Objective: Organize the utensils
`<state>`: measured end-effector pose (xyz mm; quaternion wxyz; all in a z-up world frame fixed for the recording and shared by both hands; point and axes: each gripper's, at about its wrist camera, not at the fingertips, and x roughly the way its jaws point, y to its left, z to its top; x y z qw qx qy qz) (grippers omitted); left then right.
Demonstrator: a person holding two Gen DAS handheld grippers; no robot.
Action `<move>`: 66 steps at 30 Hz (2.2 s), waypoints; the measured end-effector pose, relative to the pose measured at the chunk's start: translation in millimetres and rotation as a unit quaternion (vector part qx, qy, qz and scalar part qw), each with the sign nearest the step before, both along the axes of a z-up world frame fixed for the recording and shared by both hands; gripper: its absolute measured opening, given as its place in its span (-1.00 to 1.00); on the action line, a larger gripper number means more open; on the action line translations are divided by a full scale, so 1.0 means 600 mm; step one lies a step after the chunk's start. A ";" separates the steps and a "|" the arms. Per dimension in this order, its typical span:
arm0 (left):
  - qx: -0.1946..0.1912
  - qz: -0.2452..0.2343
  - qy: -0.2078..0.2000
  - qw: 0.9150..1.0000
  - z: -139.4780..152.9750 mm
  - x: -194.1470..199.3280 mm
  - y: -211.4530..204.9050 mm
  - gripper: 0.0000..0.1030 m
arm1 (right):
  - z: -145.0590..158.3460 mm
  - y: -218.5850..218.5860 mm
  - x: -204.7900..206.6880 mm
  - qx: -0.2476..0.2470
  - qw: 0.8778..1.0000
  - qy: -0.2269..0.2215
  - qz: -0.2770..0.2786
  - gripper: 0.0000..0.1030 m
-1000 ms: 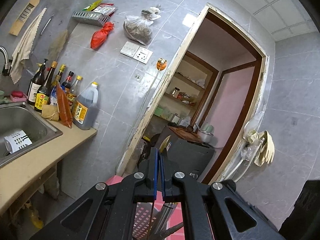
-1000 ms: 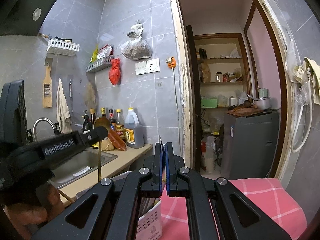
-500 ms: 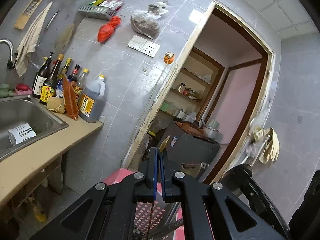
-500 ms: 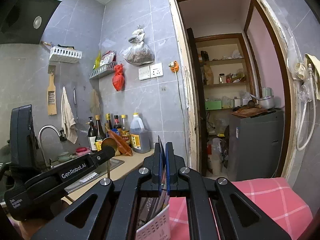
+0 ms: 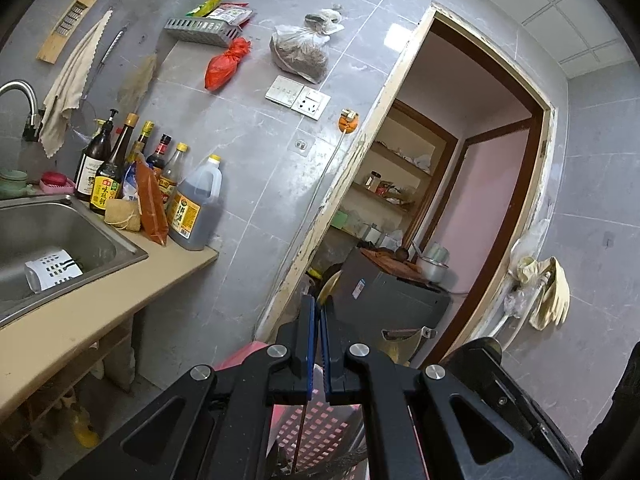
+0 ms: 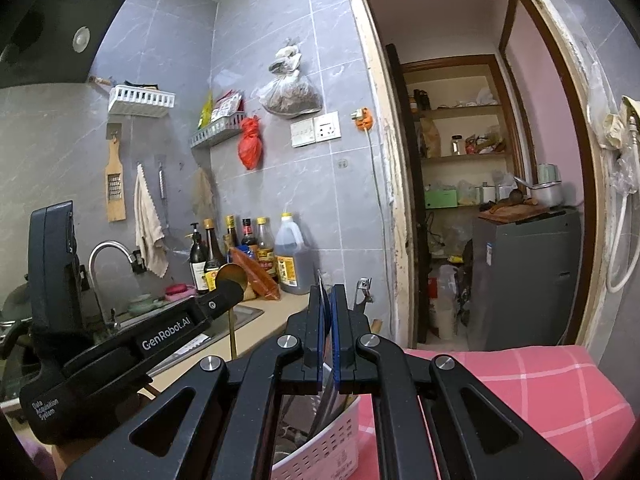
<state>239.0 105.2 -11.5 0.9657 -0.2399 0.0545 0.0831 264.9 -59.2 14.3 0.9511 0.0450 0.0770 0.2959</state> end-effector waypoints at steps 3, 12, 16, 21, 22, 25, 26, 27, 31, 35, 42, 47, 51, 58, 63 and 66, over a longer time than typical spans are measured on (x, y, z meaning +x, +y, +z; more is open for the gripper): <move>-0.002 -0.004 0.009 1.000 -0.005 -0.002 0.000 -0.93 | -0.002 0.000 -0.002 0.001 1.000 0.005 0.007 -0.93; -0.013 -0.024 0.013 1.000 0.004 -0.024 0.004 -0.44 | -0.005 -0.003 0.008 0.011 0.999 0.032 0.028 -0.66; -0.009 -0.030 0.014 0.999 0.016 -0.029 0.005 -0.38 | -0.005 -0.010 0.011 0.022 0.999 0.041 0.027 -0.55; -0.004 -0.031 0.019 0.999 0.027 -0.035 0.005 -0.25 | 0.006 -0.018 0.002 0.021 0.999 0.035 0.006 -0.31; -0.001 -0.031 0.022 0.999 0.030 -0.037 0.004 -0.20 | 0.010 -0.022 0.000 0.021 0.999 0.034 -0.001 -0.27; 0.010 -0.031 0.027 0.999 0.043 -0.045 0.002 -0.10 | 0.025 -0.032 -0.006 0.019 0.999 0.032 -0.020 -0.16; 0.014 -0.031 0.029 0.999 0.047 -0.048 0.001 -0.03 | 0.030 -0.037 -0.009 0.019 0.999 0.032 -0.027 -0.09; 0.018 -0.030 0.030 0.999 0.051 -0.052 0.000 0.01 | 0.035 -0.043 -0.012 0.020 0.999 0.032 -0.035 -0.07; 0.039 -0.031 0.041 0.998 0.068 -0.070 -0.007 0.26 | 0.054 -0.073 -0.024 0.018 0.997 0.036 -0.067 0.11; 0.058 -0.037 0.057 0.996 0.083 -0.094 -0.018 0.51 | 0.068 -0.106 -0.048 0.013 0.994 0.041 -0.096 0.34; 0.079 -0.053 0.079 0.992 0.100 -0.148 -0.042 0.95 | 0.088 -0.163 -0.115 -0.005 0.989 0.044 -0.140 0.77; 0.099 -0.071 0.092 0.988 0.104 -0.196 -0.063 0.99 | 0.101 -0.199 -0.178 -0.019 0.985 0.042 -0.166 0.90; 0.120 -0.088 0.107 0.983 0.101 -0.236 -0.082 0.99 | 0.104 -0.223 -0.235 -0.031 0.982 0.043 -0.184 0.95; 0.126 -0.107 0.140 0.976 0.066 -0.294 -0.094 0.99 | 0.079 -0.259 -0.326 -0.042 0.974 0.061 -0.216 0.96; 0.129 -0.114 0.162 0.972 0.033 -0.316 -0.090 0.99 | 0.048 -0.274 -0.366 -0.038 0.968 0.077 -0.236 0.96; 0.131 -0.119 0.172 0.969 0.012 -0.328 -0.087 0.99 | 0.029 -0.278 -0.382 -0.037 0.965 0.086 -0.246 0.96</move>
